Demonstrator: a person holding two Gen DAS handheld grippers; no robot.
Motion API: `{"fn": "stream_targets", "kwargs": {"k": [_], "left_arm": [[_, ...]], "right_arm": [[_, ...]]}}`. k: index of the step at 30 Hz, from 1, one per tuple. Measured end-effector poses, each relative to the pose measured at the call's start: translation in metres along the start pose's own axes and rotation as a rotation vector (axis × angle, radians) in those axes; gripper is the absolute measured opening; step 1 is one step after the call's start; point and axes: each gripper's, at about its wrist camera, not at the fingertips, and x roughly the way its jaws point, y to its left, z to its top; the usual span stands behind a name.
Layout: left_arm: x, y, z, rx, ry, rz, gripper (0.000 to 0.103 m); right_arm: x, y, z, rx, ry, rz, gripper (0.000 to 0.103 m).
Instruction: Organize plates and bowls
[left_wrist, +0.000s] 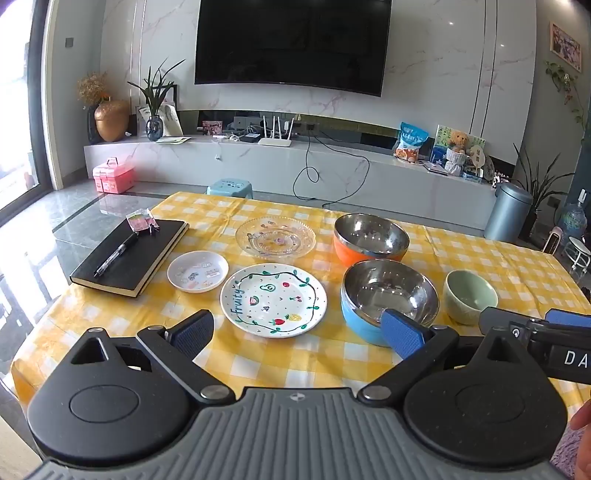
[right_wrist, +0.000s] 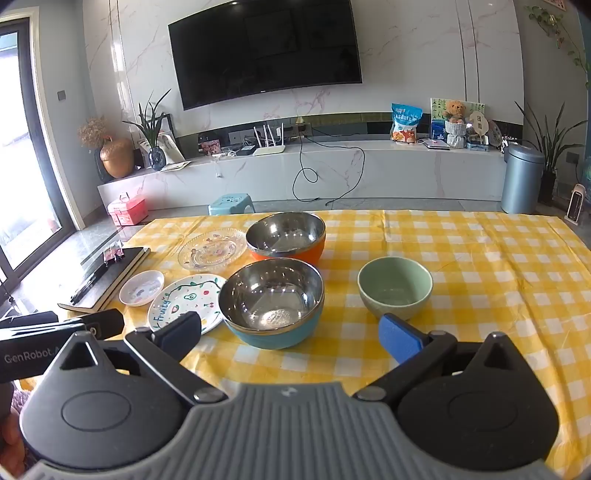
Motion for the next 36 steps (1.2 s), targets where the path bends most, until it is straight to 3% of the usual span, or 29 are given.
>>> {"fn": "stream_targets", "kwargs": {"k": [36], "left_arm": [[0.0,-0.0006,-0.0003,0.01,-0.005,0.005,0.103]], "right_arm": [[-0.0003,0.0005,0.0002,-0.007,0.002,-0.005,0.1]]}}
